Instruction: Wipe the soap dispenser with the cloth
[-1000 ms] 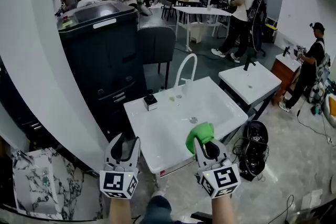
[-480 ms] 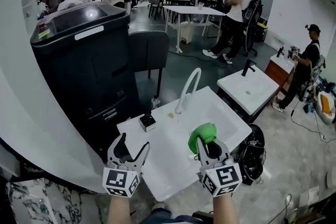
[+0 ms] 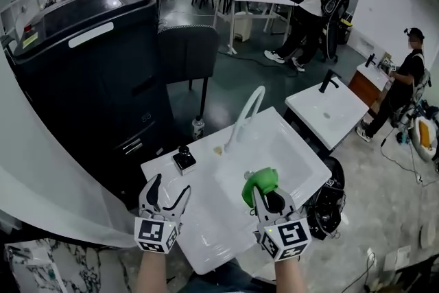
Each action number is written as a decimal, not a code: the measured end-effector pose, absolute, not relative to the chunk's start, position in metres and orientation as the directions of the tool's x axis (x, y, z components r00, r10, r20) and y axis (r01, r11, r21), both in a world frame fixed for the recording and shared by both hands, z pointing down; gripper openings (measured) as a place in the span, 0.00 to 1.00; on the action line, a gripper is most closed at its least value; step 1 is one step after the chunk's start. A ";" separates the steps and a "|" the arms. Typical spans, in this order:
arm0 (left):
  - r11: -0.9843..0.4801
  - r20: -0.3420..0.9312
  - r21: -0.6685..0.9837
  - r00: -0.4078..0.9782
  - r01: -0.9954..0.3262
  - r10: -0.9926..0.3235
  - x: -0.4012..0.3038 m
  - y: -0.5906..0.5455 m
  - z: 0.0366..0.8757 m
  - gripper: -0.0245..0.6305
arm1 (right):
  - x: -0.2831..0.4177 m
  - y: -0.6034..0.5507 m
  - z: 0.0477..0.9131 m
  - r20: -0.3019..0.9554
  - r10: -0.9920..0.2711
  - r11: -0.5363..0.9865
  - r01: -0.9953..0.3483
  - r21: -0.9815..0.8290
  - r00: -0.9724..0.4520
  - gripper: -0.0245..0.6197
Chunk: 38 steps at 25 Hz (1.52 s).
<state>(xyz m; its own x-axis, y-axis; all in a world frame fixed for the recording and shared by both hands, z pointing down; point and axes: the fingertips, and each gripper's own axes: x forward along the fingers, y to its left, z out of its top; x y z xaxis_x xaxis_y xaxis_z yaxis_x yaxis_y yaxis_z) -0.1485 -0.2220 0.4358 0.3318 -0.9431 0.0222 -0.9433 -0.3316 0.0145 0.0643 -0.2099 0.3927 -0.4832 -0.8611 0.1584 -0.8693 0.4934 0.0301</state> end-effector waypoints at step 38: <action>-0.216 0.188 -0.053 0.202 -0.975 -0.961 -0.144 -0.368 0.530 0.20 | 0.079 -0.275 0.484 0.392 -0.729 0.611 -0.792 0.004 -0.561 0.11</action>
<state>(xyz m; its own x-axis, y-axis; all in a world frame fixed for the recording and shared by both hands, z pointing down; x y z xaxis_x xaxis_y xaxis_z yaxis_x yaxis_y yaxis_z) -0.1442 -0.3680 0.5296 0.2024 -0.9611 0.1878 -0.9750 -0.2156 -0.0530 0.0788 -0.2750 0.4841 -0.5606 -0.7293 0.3922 -0.7918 0.6108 0.0039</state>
